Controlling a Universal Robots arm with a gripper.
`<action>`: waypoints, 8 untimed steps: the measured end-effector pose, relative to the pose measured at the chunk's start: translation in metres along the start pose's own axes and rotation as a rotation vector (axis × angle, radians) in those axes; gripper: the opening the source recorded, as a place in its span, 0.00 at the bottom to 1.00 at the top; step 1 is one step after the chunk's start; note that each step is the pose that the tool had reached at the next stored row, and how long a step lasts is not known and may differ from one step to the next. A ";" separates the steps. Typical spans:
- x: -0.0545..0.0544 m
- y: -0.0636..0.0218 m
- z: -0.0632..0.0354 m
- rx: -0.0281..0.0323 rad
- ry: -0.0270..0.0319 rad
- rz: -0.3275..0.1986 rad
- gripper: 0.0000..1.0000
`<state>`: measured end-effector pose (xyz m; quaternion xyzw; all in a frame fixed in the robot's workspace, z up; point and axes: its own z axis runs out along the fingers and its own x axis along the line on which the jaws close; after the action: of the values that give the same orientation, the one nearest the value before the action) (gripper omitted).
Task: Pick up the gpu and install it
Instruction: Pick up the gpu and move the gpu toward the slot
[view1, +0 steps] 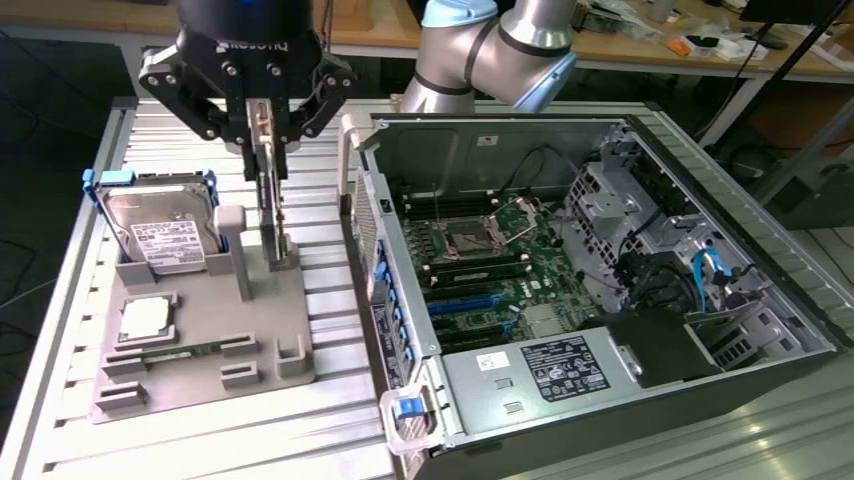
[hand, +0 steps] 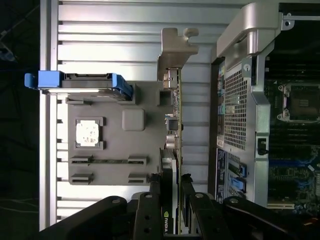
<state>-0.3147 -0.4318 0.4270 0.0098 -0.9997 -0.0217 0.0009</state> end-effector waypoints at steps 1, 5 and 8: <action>0.000 0.0001 -0.0033 0.0000 -0.0001 0.000 0.27; 0.000 0.0006 -0.0140 -0.0001 -0.0005 0.000 0.27; 0.000 0.0010 -0.0227 0.0001 -0.0004 0.000 0.27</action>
<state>-0.3147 -0.4318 0.4497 0.0098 -0.9997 -0.0217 0.0007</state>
